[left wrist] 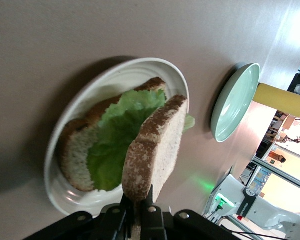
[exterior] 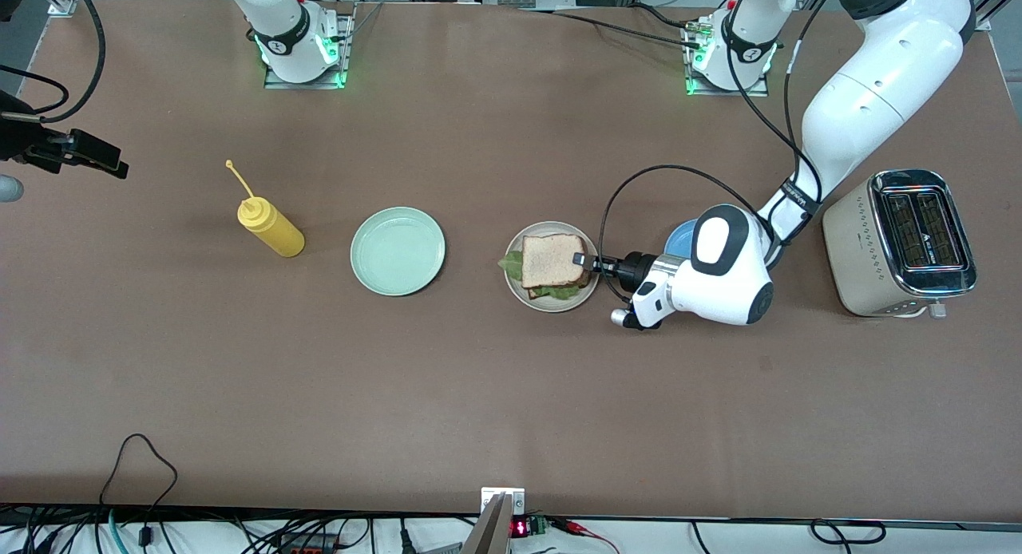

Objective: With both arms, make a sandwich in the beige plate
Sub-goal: 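Lower the bread slice onto the lettuce with the left gripper, then open the left gripper and withdraw it back toward the toaster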

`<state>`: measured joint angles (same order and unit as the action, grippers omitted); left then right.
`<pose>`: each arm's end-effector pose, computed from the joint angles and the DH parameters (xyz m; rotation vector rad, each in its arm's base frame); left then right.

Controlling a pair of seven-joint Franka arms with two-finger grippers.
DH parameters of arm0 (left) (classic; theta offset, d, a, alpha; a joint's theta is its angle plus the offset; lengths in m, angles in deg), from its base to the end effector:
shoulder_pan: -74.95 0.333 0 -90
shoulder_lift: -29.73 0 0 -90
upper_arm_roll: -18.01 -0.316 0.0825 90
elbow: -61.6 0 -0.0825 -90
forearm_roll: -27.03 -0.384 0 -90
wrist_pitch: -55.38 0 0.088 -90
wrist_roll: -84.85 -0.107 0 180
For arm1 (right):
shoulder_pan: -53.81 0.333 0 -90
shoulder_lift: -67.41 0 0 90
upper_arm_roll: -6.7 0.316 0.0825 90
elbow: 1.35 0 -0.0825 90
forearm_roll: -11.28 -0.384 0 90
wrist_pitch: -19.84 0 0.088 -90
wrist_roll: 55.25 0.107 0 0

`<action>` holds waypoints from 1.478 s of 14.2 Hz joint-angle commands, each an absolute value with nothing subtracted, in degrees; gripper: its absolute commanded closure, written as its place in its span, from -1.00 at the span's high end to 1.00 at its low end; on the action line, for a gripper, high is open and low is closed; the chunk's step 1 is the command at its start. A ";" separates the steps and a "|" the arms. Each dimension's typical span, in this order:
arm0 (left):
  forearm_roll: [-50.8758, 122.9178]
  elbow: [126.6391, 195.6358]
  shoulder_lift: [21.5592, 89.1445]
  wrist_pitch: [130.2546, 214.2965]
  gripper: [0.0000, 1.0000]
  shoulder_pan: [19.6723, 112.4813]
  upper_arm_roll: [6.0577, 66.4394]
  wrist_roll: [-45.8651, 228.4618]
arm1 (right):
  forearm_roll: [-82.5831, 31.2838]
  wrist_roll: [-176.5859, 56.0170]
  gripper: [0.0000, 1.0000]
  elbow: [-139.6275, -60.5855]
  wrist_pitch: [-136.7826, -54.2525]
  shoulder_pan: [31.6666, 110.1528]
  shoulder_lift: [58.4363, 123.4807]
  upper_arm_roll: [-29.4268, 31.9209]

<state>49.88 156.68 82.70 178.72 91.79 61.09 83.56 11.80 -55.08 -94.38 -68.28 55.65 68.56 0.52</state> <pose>0.6094 -0.2564 0.1810 2.2570 -0.0526 -0.5228 0.5524 -0.0424 0.5859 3.1274 -0.1230 -0.1660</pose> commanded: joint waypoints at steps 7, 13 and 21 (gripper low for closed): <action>51.64 156.35 84.93 179.48 0.28 93.06 60.90 78.25 | 12.34 -55.52 1.00 -93.72 -68.23 54.08 68.73 0.81; 51.99 155.38 84.40 179.22 1.00 93.67 60.81 78.25 | 12.08 -55.60 1.00 -93.72 -67.70 54.08 68.55 -0.86; 50.59 155.91 79.23 173.78 1.00 97.80 59.76 78.96 | 12.16 -55.60 1.00 -93.72 -67.52 54.08 68.46 -0.95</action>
<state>50.17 155.17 83.49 176.57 97.42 60.65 79.64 11.82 -55.14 -94.38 -68.26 54.43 68.57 -1.20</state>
